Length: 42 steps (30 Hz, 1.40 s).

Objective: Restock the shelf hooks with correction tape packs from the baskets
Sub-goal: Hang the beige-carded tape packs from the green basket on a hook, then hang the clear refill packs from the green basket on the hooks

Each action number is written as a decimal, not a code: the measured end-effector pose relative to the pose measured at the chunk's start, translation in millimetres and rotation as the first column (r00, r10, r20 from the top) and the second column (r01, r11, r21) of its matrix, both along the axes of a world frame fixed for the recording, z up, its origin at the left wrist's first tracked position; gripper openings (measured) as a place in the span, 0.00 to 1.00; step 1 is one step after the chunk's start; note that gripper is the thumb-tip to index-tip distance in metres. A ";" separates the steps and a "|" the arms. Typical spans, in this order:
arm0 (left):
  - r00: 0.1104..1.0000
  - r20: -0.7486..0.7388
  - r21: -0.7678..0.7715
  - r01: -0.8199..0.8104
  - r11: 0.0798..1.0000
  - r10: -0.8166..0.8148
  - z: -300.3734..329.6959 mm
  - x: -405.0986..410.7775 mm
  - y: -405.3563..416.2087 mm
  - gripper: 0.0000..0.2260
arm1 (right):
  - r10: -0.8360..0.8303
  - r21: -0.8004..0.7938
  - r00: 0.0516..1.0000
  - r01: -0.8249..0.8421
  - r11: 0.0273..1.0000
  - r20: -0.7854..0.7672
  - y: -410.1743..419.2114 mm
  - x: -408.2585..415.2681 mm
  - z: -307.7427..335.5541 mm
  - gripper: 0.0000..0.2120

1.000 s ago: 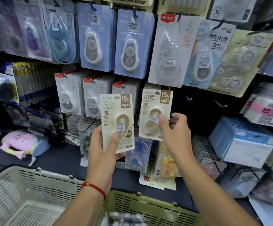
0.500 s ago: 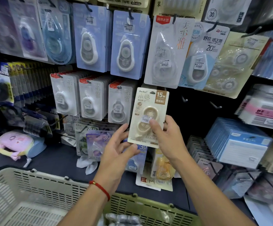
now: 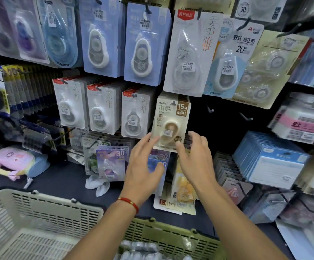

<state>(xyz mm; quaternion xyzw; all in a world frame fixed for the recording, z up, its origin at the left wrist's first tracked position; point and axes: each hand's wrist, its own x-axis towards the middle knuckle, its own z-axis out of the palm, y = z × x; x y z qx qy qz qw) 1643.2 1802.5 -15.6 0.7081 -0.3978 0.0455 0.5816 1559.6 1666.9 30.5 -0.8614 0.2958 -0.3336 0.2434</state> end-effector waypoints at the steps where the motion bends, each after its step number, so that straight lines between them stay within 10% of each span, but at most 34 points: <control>1: 0.997 0.080 0.039 0.012 0.999 -0.015 2.0 2.2 -7.4 0.33 | 0.008 -0.029 1.000 -0.008 1.000 -0.010 -1.3 -2.5 -0.8 0.25; 11: 0.956 0.290 0.242 -0.029 0.970 -0.044 -7.8 8.8 -36.3 0.39 | 0.067 -0.011 0.969 -0.071 0.997 -0.238 -17.5 -49.3 -42.8 0.16; 15: 0.982 0.183 0.376 -0.017 0.927 -0.056 -25.7 -7.7 -14.8 0.30 | 0.124 -0.008 0.825 -0.155 0.988 -0.552 -30.1 -93.4 -86.5 0.14; 23: 0.964 0.141 0.895 -0.027 0.445 -0.225 -131.4 -42.7 61.0 0.26 | -0.039 -0.052 0.374 -0.025 0.998 -0.927 -25.1 -207.3 -204.3 0.29; 31: 0.896 0.380 0.919 -0.340 0.198 -0.229 -223.8 -54.6 134.4 0.34 | -0.126 0.068 0.668 0.256 0.964 -0.733 3.8 -278.8 -279.8 0.40; 42: 0.937 0.320 0.913 -0.264 0.312 -0.141 -227.3 -104.3 92.6 0.34 | -0.252 -0.009 0.650 0.353 0.936 -0.717 -43.5 -326.1 -280.7 0.42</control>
